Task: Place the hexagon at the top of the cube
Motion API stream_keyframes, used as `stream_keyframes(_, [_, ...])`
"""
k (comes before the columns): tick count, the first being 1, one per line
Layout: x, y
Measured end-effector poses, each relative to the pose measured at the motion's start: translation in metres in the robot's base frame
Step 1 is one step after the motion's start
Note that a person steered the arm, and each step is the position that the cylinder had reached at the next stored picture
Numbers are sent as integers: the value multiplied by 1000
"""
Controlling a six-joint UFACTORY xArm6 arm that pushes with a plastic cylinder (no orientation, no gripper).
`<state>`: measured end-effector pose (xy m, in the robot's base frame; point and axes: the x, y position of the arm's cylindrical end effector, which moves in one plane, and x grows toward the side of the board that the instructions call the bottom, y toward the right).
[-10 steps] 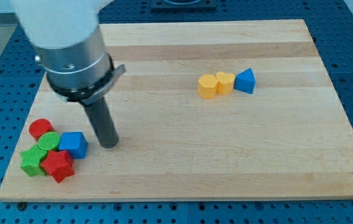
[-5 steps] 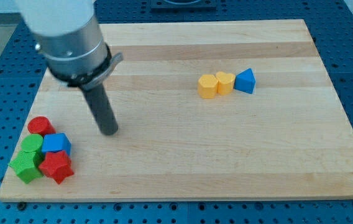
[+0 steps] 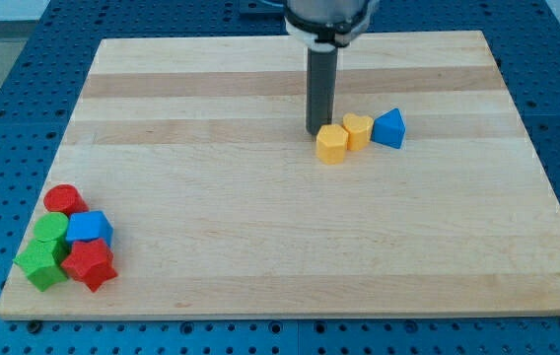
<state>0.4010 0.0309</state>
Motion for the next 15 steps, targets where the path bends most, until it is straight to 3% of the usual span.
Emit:
stream_keyframes(1, [28,-17])
stream_keyframes(2, [20,-20])
stream_keyframes(3, [-17,-7])
stream_keyframes(4, [4,53])
stream_keyframes(5, [60,74])
stream_keyframes(7, [80,-13])
stream_keyframes(8, [85,65])
stream_keyframes(9, [87,97])
stream_keyframes(10, [53,88])
stream_keyframes(11, [30,34])
stream_keyframes(12, [30,-35])
stream_keyframes(13, [58,-94])
stream_keyframes(14, [57,-82])
stream_keyframes(15, [49,-16])
